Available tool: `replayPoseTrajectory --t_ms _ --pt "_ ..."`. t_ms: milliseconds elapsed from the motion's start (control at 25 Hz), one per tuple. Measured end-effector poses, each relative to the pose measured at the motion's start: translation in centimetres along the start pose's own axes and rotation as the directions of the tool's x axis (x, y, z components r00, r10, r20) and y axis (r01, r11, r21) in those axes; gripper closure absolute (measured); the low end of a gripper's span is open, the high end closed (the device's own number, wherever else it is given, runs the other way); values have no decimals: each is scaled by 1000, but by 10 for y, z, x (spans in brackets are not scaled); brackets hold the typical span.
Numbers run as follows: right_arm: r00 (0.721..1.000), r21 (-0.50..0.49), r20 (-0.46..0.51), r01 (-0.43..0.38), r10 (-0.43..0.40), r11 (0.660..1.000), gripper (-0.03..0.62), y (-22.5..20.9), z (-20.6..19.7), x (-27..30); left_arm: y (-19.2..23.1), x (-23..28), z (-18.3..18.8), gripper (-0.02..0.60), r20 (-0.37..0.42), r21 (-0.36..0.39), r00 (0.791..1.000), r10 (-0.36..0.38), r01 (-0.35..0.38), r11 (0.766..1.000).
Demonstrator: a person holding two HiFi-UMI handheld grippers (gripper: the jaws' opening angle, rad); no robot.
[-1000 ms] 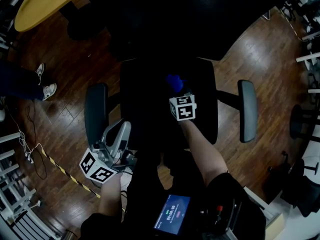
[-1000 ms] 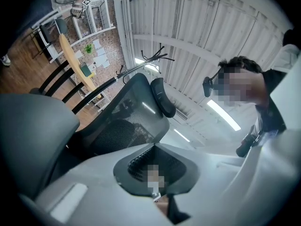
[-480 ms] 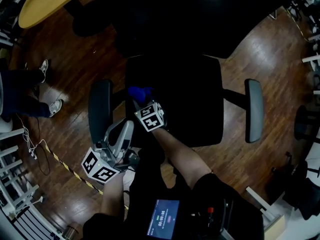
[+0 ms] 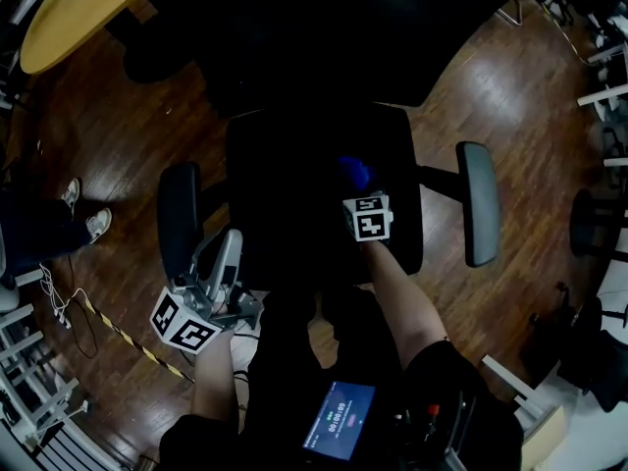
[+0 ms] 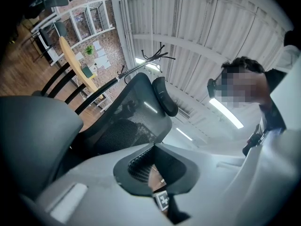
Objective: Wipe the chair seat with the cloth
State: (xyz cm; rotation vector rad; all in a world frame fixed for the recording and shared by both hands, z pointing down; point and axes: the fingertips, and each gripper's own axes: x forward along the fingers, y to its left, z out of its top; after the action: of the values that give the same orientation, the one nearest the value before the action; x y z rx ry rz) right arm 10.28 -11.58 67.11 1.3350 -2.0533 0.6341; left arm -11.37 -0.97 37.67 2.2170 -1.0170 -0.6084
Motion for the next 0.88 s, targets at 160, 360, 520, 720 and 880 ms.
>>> replayPoseTrajectory --t_ms 160,360,520,720,880 --pt "988 50 -7 154 -154 987 511 -87 -15 -43 -1 2 0 591 -5 4 1000 0 0 1000" --pt "975 71 -16 223 -222 972 511 -127 -23 -66 -5 3 -1 591 -5 9 1000 4 -4 1000" --pt "969 62 -22 249 -248 967 511 -126 -23 -70 -8 2 -3 591 -5 9 1000 2 -2 1000" --pt "984 68 20 175 -177 982 511 -70 -2 -63 -10 -1 2 591 9 8 1000 -1 1 1000" --pt "995 67 94 -37 31 997 511 45 26 -35 -9 1 1 591 10 4 1000 -10 10 1000"
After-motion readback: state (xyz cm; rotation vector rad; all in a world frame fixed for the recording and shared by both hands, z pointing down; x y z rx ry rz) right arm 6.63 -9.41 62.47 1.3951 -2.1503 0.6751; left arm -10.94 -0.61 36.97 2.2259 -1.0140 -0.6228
